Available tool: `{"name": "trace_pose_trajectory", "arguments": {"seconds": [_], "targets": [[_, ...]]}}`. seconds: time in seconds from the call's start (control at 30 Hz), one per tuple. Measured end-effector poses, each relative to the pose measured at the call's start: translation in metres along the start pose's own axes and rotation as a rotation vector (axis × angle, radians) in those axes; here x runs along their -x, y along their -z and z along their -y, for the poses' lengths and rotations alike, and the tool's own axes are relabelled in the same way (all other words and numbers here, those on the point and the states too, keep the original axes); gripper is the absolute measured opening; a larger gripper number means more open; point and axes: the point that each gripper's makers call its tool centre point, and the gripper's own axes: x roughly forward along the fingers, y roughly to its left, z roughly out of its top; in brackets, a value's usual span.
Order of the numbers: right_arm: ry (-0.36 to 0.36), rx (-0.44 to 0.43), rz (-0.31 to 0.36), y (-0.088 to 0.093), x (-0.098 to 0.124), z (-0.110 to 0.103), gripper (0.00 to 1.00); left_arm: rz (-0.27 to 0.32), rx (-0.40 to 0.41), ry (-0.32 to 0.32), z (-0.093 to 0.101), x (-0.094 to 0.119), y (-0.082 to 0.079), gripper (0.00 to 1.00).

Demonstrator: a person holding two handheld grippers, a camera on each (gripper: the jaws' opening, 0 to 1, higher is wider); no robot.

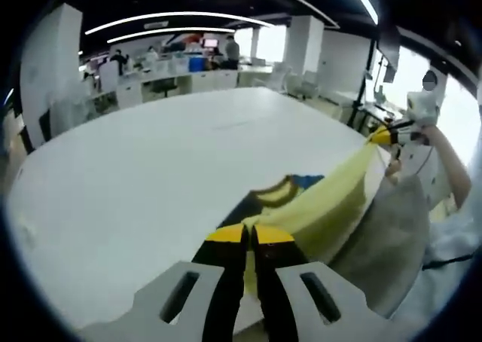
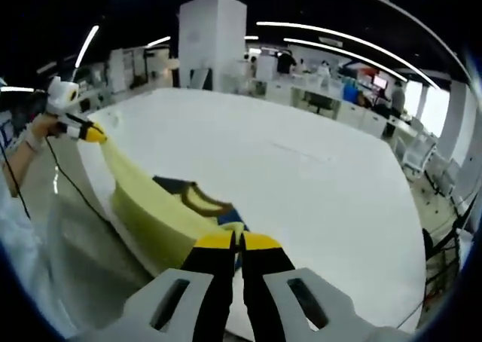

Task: Fold the garment on the visible template until the final outline fits inside the template.

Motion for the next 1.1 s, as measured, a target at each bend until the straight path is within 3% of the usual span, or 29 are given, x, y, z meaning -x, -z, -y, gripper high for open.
{"name": "trace_pose_trajectory", "arguments": {"seconds": [0.17, 0.7, 1.1], "targets": [[-0.001, -0.01, -0.016, 0.009, -0.009, 0.001, 0.03, -0.02, 0.006, 0.001, -0.002, -0.008, 0.01, 0.0], [0.001, -0.035, -0.008, 0.018, -0.029, 0.004, 0.03, -0.011, 0.026, -0.005, -0.017, -0.032, 0.014, 0.0], [-0.003, -0.044, -0.026, 0.027, -0.048, 0.008, 0.03, -0.038, 0.035, -0.027, -0.027, -0.054, 0.027, 0.0]]}}
